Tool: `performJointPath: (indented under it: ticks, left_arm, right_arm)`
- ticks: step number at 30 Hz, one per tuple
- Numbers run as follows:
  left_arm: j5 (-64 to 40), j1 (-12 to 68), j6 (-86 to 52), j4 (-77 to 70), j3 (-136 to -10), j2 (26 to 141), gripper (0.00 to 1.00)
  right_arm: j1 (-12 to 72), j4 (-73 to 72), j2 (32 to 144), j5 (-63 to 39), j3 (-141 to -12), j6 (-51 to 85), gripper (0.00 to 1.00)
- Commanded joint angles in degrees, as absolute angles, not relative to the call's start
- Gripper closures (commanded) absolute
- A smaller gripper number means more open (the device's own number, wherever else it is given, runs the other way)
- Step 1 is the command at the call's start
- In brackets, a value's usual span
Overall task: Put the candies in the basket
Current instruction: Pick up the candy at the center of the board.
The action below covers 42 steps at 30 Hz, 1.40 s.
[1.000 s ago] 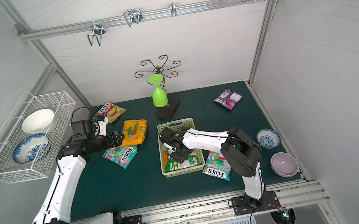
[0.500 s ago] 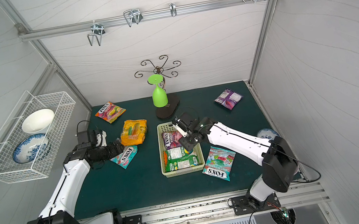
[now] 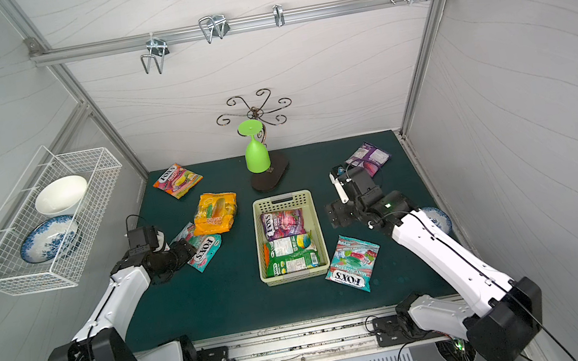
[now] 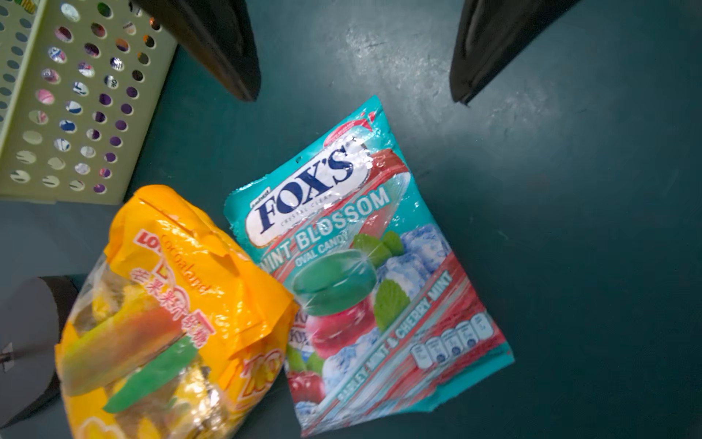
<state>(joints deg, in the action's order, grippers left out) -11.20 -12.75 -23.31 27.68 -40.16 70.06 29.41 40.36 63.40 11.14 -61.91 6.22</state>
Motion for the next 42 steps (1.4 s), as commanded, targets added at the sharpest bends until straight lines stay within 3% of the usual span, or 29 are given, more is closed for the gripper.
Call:
performJointPath:
  ticks: [1, 7, 13, 21, 28, 32, 38, 42]
  left_arm:
    - [-11.69, -14.03, -26.79, 22.37, -39.34, 71.07, 0.19]
    - [-13.35, -16.04, -29.15, 19.23, -37.57, 73.27, 0.26]
    - [-15.45, -18.25, -33.01, 14.33, -35.92, 76.24, 0.38]
    - [-17.55, -18.55, -35.06, 8.35, -35.29, 80.62, 0.43]
    - [-18.8, -18.59, -36.75, 4.74, -35.87, 86.06, 0.53]
    - [-17.75, -18.58, -36.27, 5.61, -36.68, 88.11, 0.67]
    - [-16.36, -18.63, -36.05, 7.35, -36.85, 85.85, 1.0]
    - [-15.02, -18.69, -35.58, 7.4, -36.03, 83.25, 1.0]
  right_arm:
    - [26.89, 39.2, 60.35, 10.24, -60.24, 7.32, 0.04]
    - [25.33, 38.83, 57.42, 10.5, -59.09, 7.56, 0.01]
    - [25.14, 38.41, 56.59, 11.24, -58.51, 7.19, 0.01]
    - [24.74, 37.96, 55.73, 11.51, -58.08, 7.12, 0.01]
    - [24.53, 37.53, 55.4, 11.06, -57.61, 7.05, 0.01]
    - [24.43, 37.37, 55.32, 10.98, -57.27, 7.06, 0.01]
    - [24.3, 37.63, 55.2, 11.25, -57.61, 7.0, 0.01]
    - [24.26, 37.24, 55.55, 10.34, -57.28, 6.89, 0.01]
